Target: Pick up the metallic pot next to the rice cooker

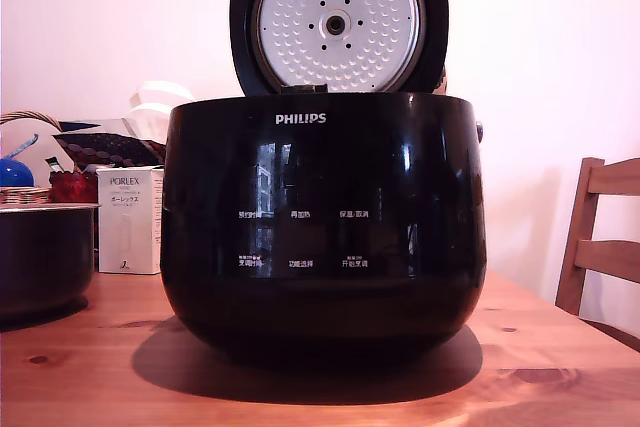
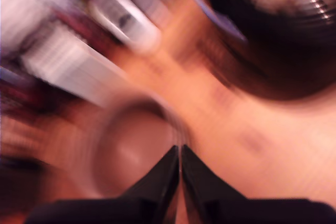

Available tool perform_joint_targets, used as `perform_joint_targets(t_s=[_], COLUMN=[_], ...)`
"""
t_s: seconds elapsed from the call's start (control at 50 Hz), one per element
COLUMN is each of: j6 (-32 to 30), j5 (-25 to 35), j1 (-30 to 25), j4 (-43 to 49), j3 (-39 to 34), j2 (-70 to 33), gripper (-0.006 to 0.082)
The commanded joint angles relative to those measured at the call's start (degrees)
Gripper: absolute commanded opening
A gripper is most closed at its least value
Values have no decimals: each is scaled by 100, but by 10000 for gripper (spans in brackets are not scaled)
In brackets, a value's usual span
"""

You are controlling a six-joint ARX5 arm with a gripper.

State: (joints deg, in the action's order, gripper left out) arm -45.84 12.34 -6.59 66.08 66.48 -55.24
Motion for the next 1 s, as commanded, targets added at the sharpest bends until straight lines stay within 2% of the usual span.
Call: perform_joint_targets(t_s=[0.0,0.06,0.1,0.22,0.28,0.62,0.98], j6=[-94,-94,-92,-87,-72,-422,-1108], j5=[83,179,260,411,267,-791,-1056], j1=[4,4,4,4,4,-52,114], j4=[385,555,616,505,315,-197,-1073], j3=[-155,-155,-155,-155,-155,-153,-151], j2=[-131,-293,-385,-654,-772,-1657,-2846], gripper=[-21,7,66,423,511,525,524])
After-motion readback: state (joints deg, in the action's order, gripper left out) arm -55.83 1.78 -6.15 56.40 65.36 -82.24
